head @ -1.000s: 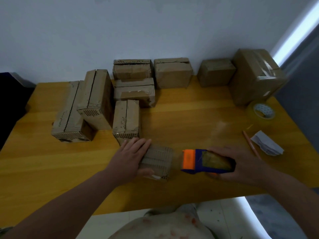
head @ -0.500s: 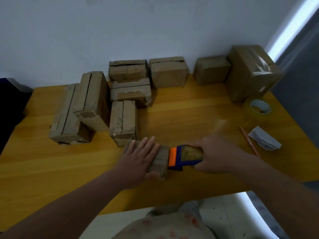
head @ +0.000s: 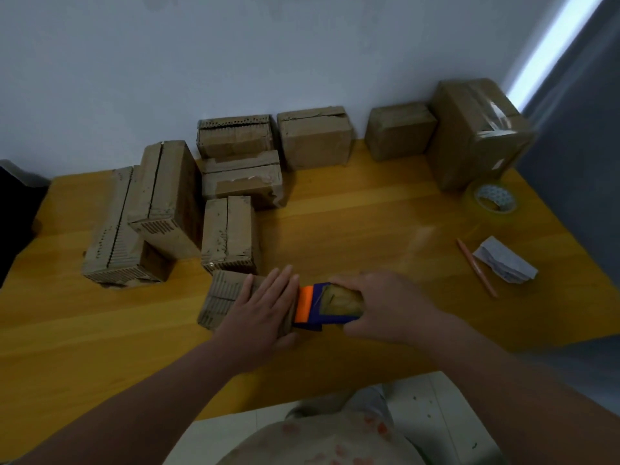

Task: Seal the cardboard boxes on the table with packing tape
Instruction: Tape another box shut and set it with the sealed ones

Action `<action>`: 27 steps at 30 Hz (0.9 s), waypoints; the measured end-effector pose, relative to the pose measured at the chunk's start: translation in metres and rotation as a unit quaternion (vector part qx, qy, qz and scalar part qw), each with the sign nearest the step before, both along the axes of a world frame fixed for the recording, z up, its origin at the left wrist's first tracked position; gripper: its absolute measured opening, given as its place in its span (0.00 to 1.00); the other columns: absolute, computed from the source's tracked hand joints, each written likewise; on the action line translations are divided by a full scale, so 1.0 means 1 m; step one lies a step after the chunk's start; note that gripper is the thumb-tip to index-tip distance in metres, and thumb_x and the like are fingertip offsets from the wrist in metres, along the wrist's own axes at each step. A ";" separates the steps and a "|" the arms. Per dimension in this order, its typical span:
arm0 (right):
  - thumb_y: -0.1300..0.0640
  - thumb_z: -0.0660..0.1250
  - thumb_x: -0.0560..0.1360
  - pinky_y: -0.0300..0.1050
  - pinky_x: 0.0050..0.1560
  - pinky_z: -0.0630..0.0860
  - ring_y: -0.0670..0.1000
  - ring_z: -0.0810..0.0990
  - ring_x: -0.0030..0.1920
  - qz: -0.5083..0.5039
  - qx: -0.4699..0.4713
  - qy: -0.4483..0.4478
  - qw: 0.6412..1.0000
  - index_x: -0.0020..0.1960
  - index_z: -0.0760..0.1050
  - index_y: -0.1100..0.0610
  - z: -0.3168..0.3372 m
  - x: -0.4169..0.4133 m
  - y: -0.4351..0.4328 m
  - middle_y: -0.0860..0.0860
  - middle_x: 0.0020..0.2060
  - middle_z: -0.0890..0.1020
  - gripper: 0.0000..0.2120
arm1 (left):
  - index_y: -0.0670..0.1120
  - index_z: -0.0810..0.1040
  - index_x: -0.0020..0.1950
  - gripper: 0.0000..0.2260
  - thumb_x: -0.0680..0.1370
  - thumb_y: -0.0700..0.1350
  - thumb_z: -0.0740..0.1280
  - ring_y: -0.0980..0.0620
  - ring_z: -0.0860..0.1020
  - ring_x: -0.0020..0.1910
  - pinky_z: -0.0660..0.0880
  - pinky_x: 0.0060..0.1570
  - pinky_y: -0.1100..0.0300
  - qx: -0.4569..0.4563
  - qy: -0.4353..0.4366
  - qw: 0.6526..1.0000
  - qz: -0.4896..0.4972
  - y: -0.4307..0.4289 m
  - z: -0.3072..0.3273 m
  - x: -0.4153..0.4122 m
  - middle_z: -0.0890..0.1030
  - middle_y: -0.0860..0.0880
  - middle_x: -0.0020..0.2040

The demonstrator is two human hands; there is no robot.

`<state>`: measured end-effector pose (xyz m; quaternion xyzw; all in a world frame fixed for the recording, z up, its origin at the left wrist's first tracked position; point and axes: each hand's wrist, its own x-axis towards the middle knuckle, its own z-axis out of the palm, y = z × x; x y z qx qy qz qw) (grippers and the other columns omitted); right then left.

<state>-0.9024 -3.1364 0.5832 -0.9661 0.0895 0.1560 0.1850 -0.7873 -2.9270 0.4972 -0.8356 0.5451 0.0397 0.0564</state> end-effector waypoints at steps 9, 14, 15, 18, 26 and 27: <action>0.47 0.76 0.66 0.47 0.40 0.83 0.47 0.83 0.43 -0.050 0.153 0.035 0.986 0.72 0.63 0.36 0.030 -0.015 -0.038 0.44 0.49 0.80 0.39 | 0.44 0.53 0.78 0.35 0.79 0.67 0.45 0.48 0.53 0.75 0.49 0.69 0.45 -0.008 0.007 1.000 0.013 0.002 -0.004 0.001 0.57 0.45 0.77; 0.45 0.75 0.66 0.45 0.46 0.81 0.43 0.80 0.45 -0.020 0.098 0.041 0.994 0.72 0.64 0.38 0.043 -0.022 -0.051 0.42 0.50 0.78 0.38 | 0.47 0.45 0.78 0.36 0.77 0.69 0.44 0.50 0.48 0.76 0.39 0.71 0.48 -0.004 0.019 0.999 0.027 0.000 -0.004 0.000 0.49 0.48 0.77; 0.45 0.75 0.66 0.45 0.45 0.82 0.43 0.80 0.45 -0.020 0.092 0.054 0.994 0.72 0.64 0.38 0.042 -0.022 -0.050 0.42 0.49 0.78 0.37 | 0.47 0.46 0.78 0.36 0.77 0.68 0.43 0.51 0.47 0.76 0.40 0.71 0.48 0.000 0.017 0.999 0.029 0.000 -0.003 0.000 0.50 0.48 0.77; 0.47 0.73 0.67 0.46 0.39 0.83 0.46 0.82 0.38 -0.016 0.060 0.103 0.993 0.63 0.72 0.42 0.033 -0.013 -0.039 0.46 0.42 0.81 0.25 | 0.45 0.53 0.78 0.36 0.78 0.68 0.44 0.49 0.53 0.75 0.48 0.70 0.46 0.010 0.010 0.999 0.031 -0.001 -0.001 -0.001 0.56 0.47 0.76; 0.49 0.74 0.65 0.42 0.31 0.74 0.49 0.77 0.37 -0.021 -0.004 0.118 0.993 0.50 0.78 0.52 0.017 0.041 0.014 0.49 0.39 0.77 0.16 | 0.41 0.58 0.76 0.40 0.74 0.69 0.52 0.45 0.62 0.73 0.53 0.68 0.43 0.017 -0.008 1.000 0.008 -0.002 0.002 -0.001 0.67 0.43 0.73; 0.48 0.74 0.64 0.42 0.32 0.75 0.49 0.77 0.38 -0.021 -0.007 0.115 0.993 0.52 0.78 0.52 0.017 0.045 0.015 0.48 0.40 0.77 0.18 | 0.41 0.59 0.75 0.41 0.73 0.69 0.53 0.44 0.63 0.72 0.53 0.67 0.43 0.019 -0.011 1.000 0.007 -0.002 0.002 0.000 0.68 0.43 0.73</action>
